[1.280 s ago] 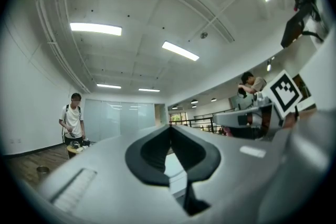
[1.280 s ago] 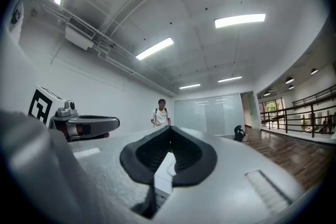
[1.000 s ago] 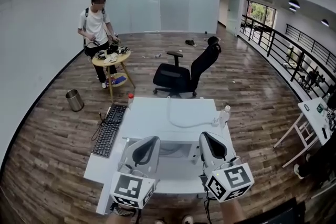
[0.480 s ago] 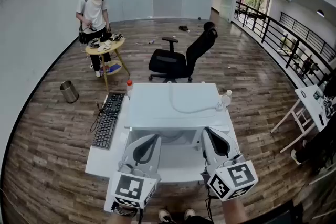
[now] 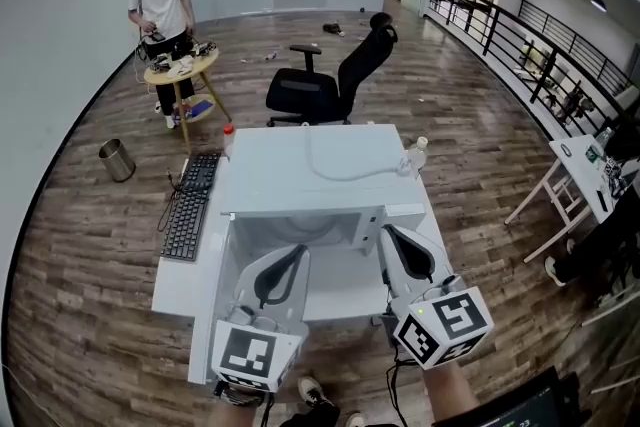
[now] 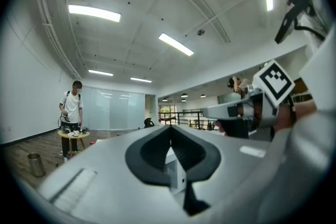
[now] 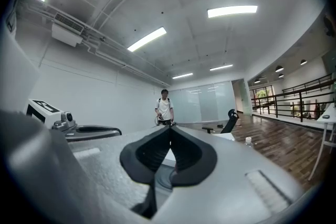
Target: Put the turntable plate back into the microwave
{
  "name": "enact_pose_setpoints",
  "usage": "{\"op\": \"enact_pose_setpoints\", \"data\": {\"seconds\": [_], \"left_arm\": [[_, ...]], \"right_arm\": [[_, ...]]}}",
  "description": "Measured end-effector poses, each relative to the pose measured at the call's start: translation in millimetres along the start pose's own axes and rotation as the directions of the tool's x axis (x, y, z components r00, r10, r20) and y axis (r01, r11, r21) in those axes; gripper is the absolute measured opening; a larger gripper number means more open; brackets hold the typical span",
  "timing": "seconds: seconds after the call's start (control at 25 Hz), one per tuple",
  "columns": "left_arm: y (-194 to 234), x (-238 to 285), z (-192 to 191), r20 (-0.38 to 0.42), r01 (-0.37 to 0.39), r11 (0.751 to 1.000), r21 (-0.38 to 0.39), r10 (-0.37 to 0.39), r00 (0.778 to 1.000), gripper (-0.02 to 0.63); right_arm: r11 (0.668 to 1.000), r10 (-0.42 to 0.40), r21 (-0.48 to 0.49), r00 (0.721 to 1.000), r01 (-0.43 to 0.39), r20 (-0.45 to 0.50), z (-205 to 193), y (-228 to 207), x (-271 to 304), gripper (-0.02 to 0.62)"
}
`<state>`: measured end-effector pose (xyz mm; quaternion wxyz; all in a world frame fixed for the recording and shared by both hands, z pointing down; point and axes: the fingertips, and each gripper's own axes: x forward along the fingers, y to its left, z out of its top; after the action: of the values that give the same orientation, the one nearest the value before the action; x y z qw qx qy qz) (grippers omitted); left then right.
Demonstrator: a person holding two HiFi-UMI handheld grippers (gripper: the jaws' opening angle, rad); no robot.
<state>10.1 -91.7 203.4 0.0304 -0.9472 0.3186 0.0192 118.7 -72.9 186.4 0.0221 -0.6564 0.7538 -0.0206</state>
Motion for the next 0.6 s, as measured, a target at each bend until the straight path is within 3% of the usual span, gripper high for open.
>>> {"op": "enact_pose_setpoints", "data": {"seconds": [0.6], "left_arm": [[-77,-43,23,0.019,-0.018,0.993,0.117,0.016,1.000,0.005]], "right_arm": [[1.000,0.018,-0.022,0.999,-0.017,0.048,18,0,-102,0.002]]}}
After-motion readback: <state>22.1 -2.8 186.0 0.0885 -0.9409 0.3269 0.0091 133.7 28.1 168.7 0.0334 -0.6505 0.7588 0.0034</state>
